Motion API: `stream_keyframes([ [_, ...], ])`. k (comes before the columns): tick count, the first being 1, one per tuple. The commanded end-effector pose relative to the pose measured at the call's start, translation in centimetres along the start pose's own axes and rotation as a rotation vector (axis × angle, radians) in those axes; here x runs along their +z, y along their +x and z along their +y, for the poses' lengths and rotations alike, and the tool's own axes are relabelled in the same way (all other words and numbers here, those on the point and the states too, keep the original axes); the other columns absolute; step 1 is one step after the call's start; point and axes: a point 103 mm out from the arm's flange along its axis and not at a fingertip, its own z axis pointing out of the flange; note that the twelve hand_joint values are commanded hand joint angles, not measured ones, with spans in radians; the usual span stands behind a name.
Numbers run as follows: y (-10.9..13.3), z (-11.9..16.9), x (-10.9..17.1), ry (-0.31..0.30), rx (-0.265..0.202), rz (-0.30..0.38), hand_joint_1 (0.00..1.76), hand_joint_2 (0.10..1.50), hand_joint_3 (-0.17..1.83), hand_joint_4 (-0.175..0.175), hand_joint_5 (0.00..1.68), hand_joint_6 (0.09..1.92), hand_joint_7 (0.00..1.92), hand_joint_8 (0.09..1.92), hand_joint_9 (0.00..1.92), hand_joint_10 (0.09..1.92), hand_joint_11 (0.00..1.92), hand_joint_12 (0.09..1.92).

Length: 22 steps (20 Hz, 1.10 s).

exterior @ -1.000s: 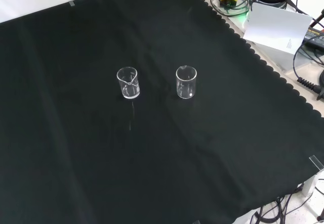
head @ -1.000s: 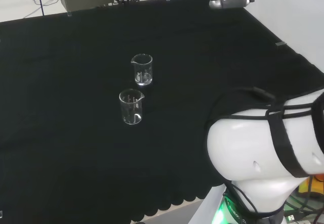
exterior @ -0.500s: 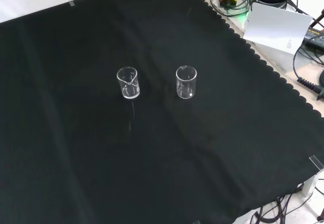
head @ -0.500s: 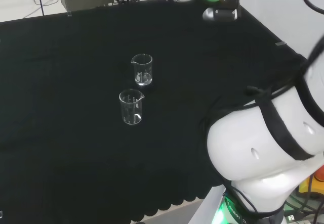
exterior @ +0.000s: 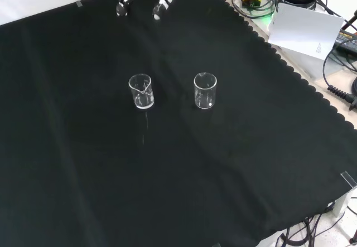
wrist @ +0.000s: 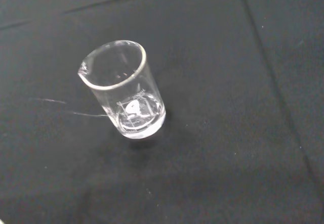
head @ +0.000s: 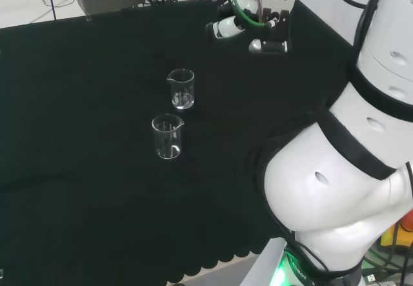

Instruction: Pick up the beaker on the right.

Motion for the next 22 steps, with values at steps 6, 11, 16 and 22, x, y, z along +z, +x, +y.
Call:
stream_keyframes([
  [6,1.8,5.8,7.6,0.046,-0.128,0.135,0.61,0.94,0.10,-0.031,0.34,0.09,0.20,0.67,0.39,0.67,0.11,1.42],
  [11,1.2,6.2,9.3,0.070,-0.123,0.135,0.62,0.92,0.10,-0.032,0.34,0.09,0.20,0.68,0.40,0.67,0.10,1.43],
  [16,1.6,6.6,11.2,0.054,-0.159,0.154,0.62,0.89,0.09,-0.038,0.37,0.09,0.23,0.69,0.41,0.68,0.09,1.43],
  [22,1.7,7.1,12.7,0.046,-0.200,0.188,0.65,0.85,0.08,-0.041,0.39,0.09,0.24,0.69,0.41,0.68,0.09,1.44],
])
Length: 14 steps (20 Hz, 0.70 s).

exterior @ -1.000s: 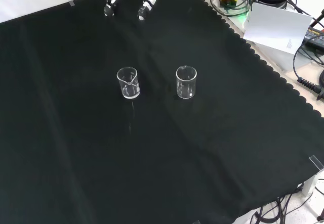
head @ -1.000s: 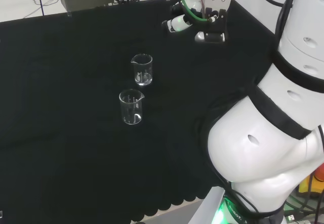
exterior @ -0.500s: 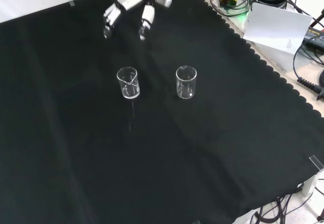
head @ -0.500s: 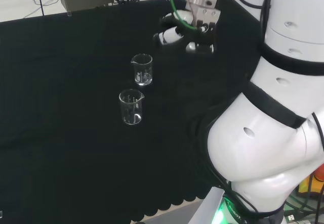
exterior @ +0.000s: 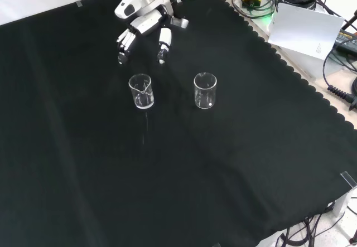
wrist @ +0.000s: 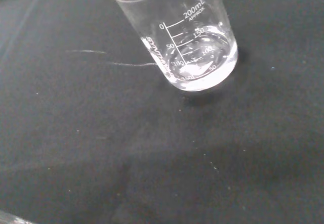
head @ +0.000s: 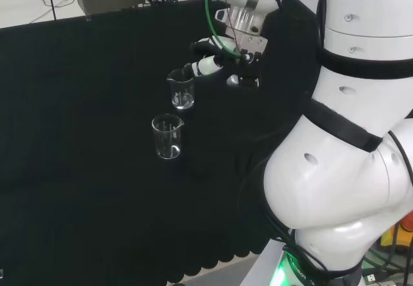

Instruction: Pick up the beaker on the right.

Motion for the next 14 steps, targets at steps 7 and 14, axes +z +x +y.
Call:
stream_keyframes([
  [7,-1.4,1.2,2.2,-0.004,-0.045,0.066,0.70,0.80,0.06,-0.047,0.38,0.09,0.22,0.68,0.40,0.67,0.07,1.44],
  [14,-2.0,2.8,2.0,-0.025,-0.124,0.096,0.71,0.79,0.06,-0.049,0.40,0.09,0.23,0.69,0.40,0.66,0.07,1.44],
])
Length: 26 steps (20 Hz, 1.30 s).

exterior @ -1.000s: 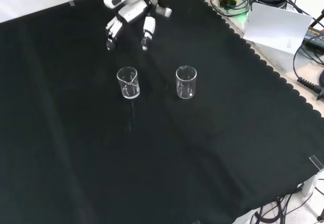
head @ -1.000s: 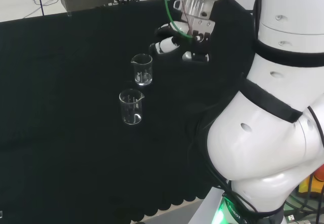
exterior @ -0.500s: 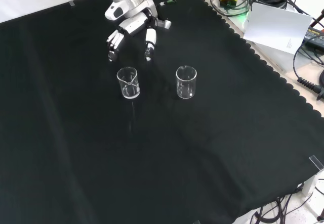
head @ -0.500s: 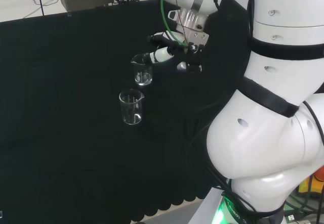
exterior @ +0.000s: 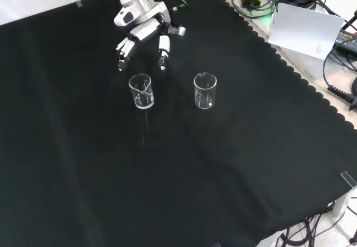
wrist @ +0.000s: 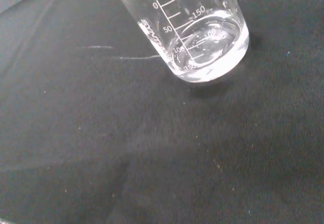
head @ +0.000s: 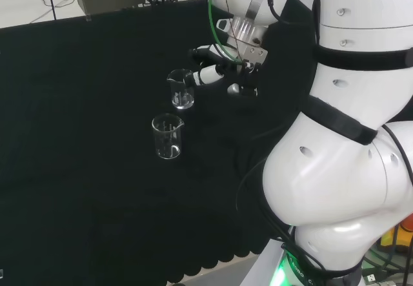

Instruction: Pick up the beaker on the right.

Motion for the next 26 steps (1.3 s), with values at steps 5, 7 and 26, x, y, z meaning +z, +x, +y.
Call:
stream_keyframes([
  [5,-1.3,2.4,0.4,-0.001,-0.114,0.076,0.72,0.78,0.06,-0.045,0.41,0.09,0.24,0.69,0.40,0.66,0.06,1.44],
  [7,-1.5,2.7,0.8,-0.002,-0.122,0.085,0.69,0.78,0.06,-0.044,0.41,0.09,0.25,0.69,0.40,0.66,0.06,1.44],
  [26,-1.6,3.3,4.6,-0.022,-0.198,0.160,0.84,0.78,0.08,-0.037,0.46,0.09,0.29,0.69,0.46,0.64,0.08,1.42],
])
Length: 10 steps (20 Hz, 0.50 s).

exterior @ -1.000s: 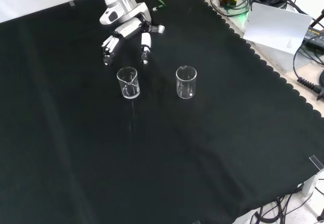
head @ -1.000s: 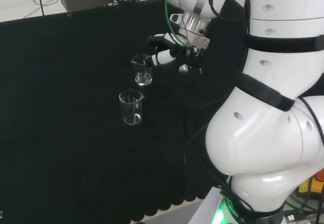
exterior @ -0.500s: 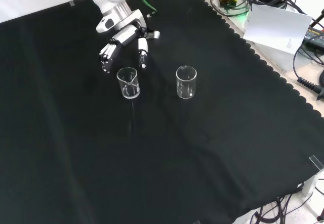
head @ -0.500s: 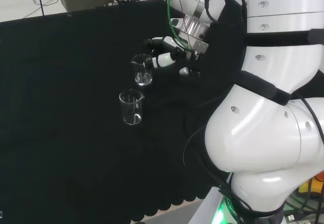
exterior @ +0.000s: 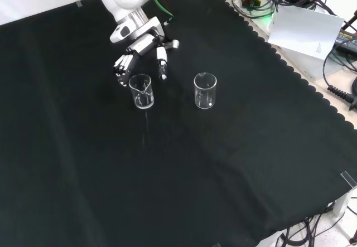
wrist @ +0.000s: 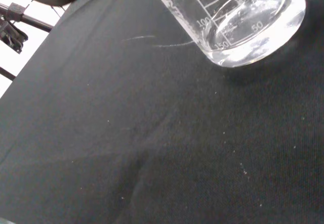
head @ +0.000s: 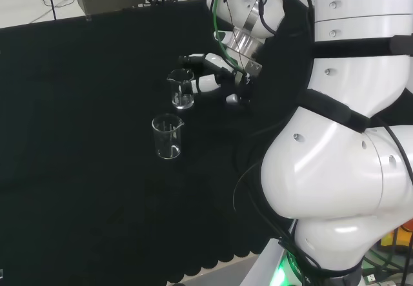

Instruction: Pick up the beaker on the right.

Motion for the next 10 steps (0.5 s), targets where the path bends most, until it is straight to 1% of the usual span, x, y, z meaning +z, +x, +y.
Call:
stream_keyframes([
  [1,-0.31,0.13,0.69,-0.019,0.010,0.013,0.86,0.78,0.08,-0.036,0.47,0.09,0.30,0.69,0.46,0.64,0.09,1.42],
  [5,-0.66,0.32,0.64,-0.042,0.011,0.020,0.91,0.78,0.11,-0.035,0.48,0.09,0.31,0.68,0.47,0.62,0.10,1.41],
  [9,-0.68,0.80,0.68,-0.038,0.015,0.040,0.92,0.77,0.13,-0.034,0.49,0.09,0.32,0.68,0.48,0.61,0.10,1.40],
  [10,-0.72,0.94,0.67,-0.038,0.014,0.048,0.92,0.76,0.17,-0.034,0.49,0.09,0.32,0.67,0.49,0.60,0.11,1.40],
])
